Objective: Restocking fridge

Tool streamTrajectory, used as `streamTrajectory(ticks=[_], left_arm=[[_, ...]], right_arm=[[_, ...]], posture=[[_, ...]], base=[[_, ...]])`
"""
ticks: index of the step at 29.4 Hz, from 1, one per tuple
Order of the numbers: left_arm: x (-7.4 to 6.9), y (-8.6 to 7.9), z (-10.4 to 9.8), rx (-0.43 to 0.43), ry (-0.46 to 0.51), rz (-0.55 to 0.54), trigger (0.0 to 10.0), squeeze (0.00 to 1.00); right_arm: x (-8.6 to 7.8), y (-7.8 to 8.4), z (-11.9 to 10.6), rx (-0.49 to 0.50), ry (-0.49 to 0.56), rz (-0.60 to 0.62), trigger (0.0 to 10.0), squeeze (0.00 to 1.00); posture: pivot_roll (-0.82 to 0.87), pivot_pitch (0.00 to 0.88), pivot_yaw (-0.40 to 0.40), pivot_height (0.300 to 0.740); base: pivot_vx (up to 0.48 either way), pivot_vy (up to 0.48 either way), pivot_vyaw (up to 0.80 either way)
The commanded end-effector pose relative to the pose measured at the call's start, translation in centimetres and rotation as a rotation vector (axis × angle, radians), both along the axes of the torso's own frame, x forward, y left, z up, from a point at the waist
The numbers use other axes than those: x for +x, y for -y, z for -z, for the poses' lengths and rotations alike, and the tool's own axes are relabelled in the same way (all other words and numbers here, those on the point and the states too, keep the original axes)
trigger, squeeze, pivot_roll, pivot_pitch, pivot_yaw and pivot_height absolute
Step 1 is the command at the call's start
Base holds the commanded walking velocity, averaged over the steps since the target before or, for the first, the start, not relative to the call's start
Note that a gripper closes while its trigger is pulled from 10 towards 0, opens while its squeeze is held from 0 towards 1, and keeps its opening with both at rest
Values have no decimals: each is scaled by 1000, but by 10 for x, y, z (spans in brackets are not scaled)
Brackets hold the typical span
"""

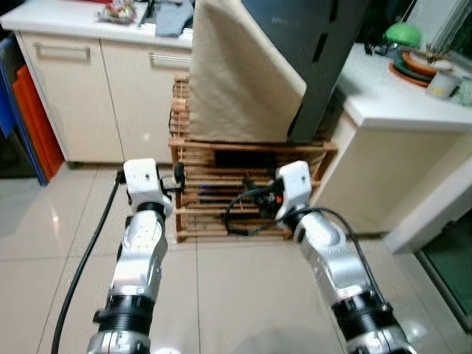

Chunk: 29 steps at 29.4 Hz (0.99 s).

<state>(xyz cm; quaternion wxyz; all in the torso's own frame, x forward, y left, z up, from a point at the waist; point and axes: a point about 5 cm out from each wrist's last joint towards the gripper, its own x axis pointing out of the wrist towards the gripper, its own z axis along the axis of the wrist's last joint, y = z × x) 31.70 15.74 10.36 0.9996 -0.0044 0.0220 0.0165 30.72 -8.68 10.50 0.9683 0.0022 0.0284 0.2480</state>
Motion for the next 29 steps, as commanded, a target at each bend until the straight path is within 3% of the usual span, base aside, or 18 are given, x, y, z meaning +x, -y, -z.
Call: streamTrajectory(ticks=[1,3,5,7,10,11,13,17,25,29], left_arm=[[6,15,-7,22,11,71,10000,0],[12,24,-5,20,-17,127,10000,0],[13,26,-5,20,-17,133,10000,0],[14,33,-6,10,-18,165,10000,0],[14,43,-6,4,-20,222,10000,0],[14,43,-6,4,-20,222,10000,0],[15,37,-2,-46,-24,215,10000,0],[19,34,-6,-78,-11,196,10000,0],[20,24,-15,-112,40,147,10000,0],[17,19,-12,-105,41,136,10000,0]], right_arm=[[0,13,0,-32,17,42,10000,227],[-15,34,5,-47,25,122,10000,227],[-16,37,6,-49,25,132,10000,227],[-23,52,12,-60,8,187,10000,235],[-29,85,21,-42,-36,345,10000,231],[-29,85,21,-42,-36,345,10000,231],[-30,108,28,-21,-76,468,10000,231],[-28,113,26,-57,-77,454,10000,239],[-9,130,16,-75,-72,494,10000,243],[-7,130,16,-94,-72,476,10000,243]], posture=[[-74,0,-12,740],[-124,0,59,740],[-124,0,59,740],[-167,0,102,740],[-190,0,106,740],[-190,0,106,740],[-196,0,93,740],[-180,0,48,740],[-156,0,-10,740],[-158,0,-22,740]], base=[[461,0,0],[465,0,0],[465,0,0],[463,0,0],[454,0,0],[439,0,0],[204,336,0],[0,480,0],[0,480,-788],[0,480,-791]])
